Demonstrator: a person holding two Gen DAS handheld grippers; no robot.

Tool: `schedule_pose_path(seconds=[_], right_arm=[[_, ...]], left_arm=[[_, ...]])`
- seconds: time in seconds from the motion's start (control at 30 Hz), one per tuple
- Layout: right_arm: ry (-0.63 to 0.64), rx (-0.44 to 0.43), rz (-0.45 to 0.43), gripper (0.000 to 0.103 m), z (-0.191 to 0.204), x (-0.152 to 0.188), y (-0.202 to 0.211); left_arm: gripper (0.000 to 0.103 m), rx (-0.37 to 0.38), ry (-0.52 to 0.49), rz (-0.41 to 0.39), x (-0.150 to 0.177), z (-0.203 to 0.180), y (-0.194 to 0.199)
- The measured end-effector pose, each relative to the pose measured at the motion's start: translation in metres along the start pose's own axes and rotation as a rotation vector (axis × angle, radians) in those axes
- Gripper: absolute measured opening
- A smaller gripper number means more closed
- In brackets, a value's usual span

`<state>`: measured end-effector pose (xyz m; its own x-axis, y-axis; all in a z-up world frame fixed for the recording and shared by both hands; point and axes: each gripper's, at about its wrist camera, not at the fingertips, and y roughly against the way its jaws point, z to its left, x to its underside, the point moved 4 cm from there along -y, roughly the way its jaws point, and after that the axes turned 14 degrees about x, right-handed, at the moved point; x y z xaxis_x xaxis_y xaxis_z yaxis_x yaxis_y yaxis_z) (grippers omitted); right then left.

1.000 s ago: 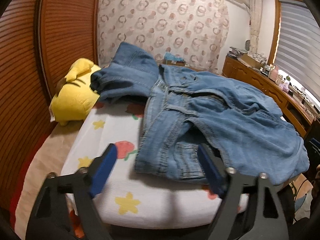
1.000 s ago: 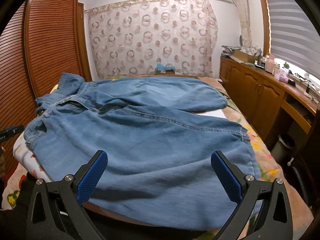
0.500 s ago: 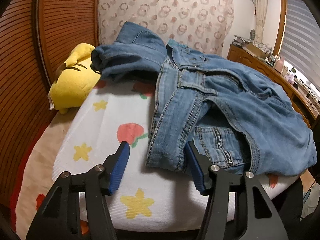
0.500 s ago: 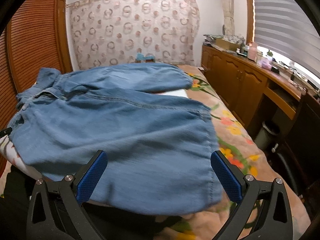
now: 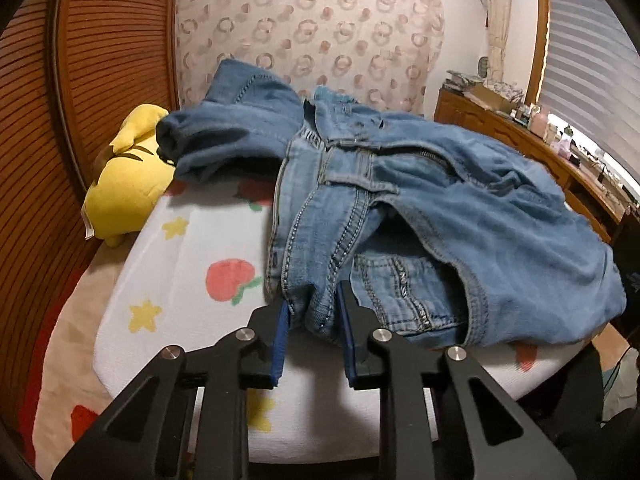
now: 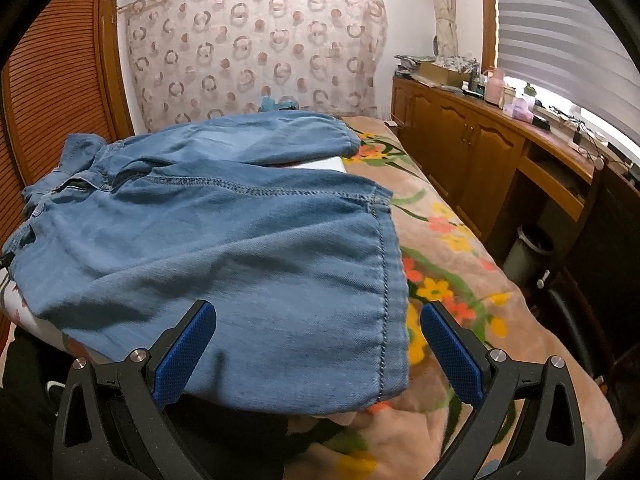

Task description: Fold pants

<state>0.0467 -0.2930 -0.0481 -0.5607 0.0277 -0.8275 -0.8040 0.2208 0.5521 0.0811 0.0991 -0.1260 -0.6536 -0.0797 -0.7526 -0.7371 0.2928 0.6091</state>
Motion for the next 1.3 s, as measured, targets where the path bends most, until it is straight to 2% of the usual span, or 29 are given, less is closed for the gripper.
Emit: schedule_pose_path(seconds=[0.33, 0.57, 0.67, 0.8, 0.87, 0.93, 0.97, 1.0, 1.13, 1.17, 1.23, 1.3], right_arm=[[-0.075, -0.059, 0.074, 0.097, -0.019, 0.000, -0.023], [-0.142, -0.144, 0.120, 0.095, -0.030, 0.004, -0.028], [-0.161, -0.180, 0.133, 0.090, -0.036, 0.006, -0.027], [-0.168, -0.218, 0.142, 0.075, -0.039, 0.005, -0.023], [-0.161, -0.217, 0.143, 0.068, -0.040, 0.004, -0.019], [-0.148, -0.199, 0.139, 0.054, -0.041, 0.001, -0.016], [-0.144, -0.190, 0.140, 0.050, -0.043, 0.001, -0.015], [-0.133, -0.180, 0.142, 0.041, -0.044, 0.000, -0.012], [-0.091, -0.147, 0.123, 0.016, -0.047, -0.005, -0.002], [-0.086, -0.146, 0.115, 0.010, -0.048, -0.006, 0.001], [-0.079, -0.140, 0.093, 0.006, -0.052, -0.009, 0.009], [-0.075, -0.140, 0.065, 0.005, -0.054, -0.014, 0.016]], left_arm=[[0.024, -0.013, -0.014, 0.016, -0.001, -0.003, -0.003], [0.024, -0.018, -0.008, 0.029, 0.002, 0.000, -0.006], [0.025, -0.019, 0.000, 0.036, 0.004, 0.002, -0.009], [0.029, -0.021, 0.009, 0.040, 0.004, 0.004, -0.012], [0.038, -0.039, 0.006, 0.049, 0.004, 0.005, -0.014], [0.047, -0.054, 0.009, 0.050, 0.004, 0.007, -0.016], [0.049, -0.063, 0.010, 0.048, 0.004, 0.008, -0.016], [0.049, -0.064, 0.011, 0.046, 0.004, 0.008, -0.016], [0.049, -0.067, 0.005, 0.040, 0.004, 0.008, -0.016], [0.046, -0.065, 0.003, 0.038, 0.005, 0.008, -0.016], [0.033, -0.032, 0.000, 0.033, 0.004, 0.007, -0.015], [0.026, -0.013, 0.006, 0.037, 0.003, 0.005, -0.014]])
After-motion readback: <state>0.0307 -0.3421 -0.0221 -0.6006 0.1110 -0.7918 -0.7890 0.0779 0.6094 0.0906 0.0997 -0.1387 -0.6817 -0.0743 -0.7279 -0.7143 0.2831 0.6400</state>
